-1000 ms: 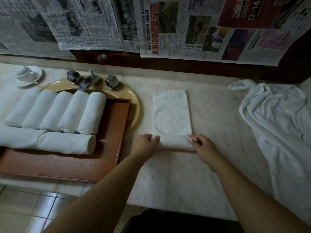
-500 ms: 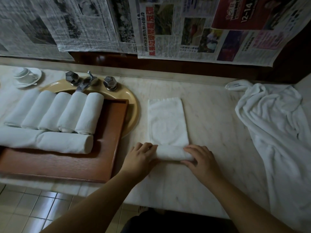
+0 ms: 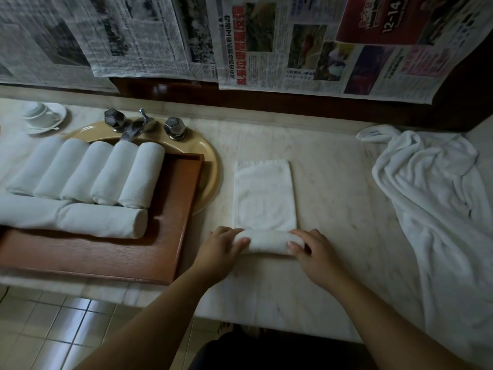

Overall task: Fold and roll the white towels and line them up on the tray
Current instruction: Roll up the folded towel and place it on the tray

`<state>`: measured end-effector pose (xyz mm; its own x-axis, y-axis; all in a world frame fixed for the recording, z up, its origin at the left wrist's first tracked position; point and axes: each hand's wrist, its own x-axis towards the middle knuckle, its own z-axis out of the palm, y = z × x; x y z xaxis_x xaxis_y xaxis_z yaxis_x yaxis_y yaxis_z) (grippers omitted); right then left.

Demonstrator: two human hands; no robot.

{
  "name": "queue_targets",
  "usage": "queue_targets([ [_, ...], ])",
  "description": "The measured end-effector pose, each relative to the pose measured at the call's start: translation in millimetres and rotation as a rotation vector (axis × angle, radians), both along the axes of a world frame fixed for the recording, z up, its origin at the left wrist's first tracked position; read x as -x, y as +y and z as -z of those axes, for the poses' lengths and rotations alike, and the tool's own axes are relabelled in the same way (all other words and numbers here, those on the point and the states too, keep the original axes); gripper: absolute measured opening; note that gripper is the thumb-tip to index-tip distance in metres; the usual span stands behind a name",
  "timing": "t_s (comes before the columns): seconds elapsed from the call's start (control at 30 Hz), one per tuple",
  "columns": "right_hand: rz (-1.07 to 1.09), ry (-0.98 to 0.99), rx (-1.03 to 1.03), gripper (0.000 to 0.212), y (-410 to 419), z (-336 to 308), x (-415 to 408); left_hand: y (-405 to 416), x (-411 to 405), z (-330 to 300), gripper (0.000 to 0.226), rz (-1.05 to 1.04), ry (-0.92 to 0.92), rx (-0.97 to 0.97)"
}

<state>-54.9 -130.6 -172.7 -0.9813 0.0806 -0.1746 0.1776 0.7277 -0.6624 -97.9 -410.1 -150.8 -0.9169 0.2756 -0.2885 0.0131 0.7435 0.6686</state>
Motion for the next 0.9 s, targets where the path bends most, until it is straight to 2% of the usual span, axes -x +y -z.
queue_targets([
  [0.1, 0.055, -0.119, 0.012, 0.042, -3.8, -1.4, 14.9, 5.7, 9.4, 2.5, 0.051, -0.103, -0.060, -0.065],
  [0.2, 0.099, -0.218, 0.056, 0.054, -5.9, -3.7, 27.0, 15.9, 11.9, -5.7, 0.033, -0.298, -0.117, -0.218],
  [0.27, 0.130, -0.228, 0.080, 0.050, -8.6, -5.3, 29.5, 22.3, 10.5, -13.8, 0.035, -0.393, -0.116, -0.287],
  [0.3, 0.158, -0.213, 0.072, 0.045, -11.2, -6.7, 28.3, 25.3, 9.4, -14.8, 0.030, -0.399, -0.076, -0.248],
  [0.4, 0.238, -0.052, -0.008, 0.041, -24.8, -17.5, 17.9, 36.5, 4.6, -18.3, 0.006, -0.260, 0.203, 0.097],
  [0.47, 0.195, 0.169, -0.126, 0.039, -35.8, -26.4, 10.8, 43.2, -0.7, -11.7, 0.014, -0.110, 0.397, 0.275],
  [0.53, 0.041, 0.314, -0.300, 0.044, -46.0, -19.5, 4.3, 43.4, -8.7, -6.3, 0.027, 0.022, 0.502, 0.374],
  [0.63, -0.053, 0.404, -0.397, 0.047, -53.1, -11.4, -6.4, 36.1, -20.2, -2.7, 0.049, 0.141, 0.597, 0.348],
  [0.7, -0.090, 0.411, -0.437, 0.049, -52.7, -15.6, -12.1, 31.4, -23.1, -3.8, 0.057, 0.148, 0.577, 0.306],
  [0.8, -0.148, 0.416, -0.453, 0.052, -46.4, -18.0, -14.5, 24.2, -22.5, -5.8, 0.056, 0.182, 0.514, 0.288],
  [0.9, -0.173, 0.432, -0.436, 0.059, -39.0, -16.0, -11.6, 15.6, -19.2, -2.6, 0.054, 0.226, 0.528, 0.274],
])
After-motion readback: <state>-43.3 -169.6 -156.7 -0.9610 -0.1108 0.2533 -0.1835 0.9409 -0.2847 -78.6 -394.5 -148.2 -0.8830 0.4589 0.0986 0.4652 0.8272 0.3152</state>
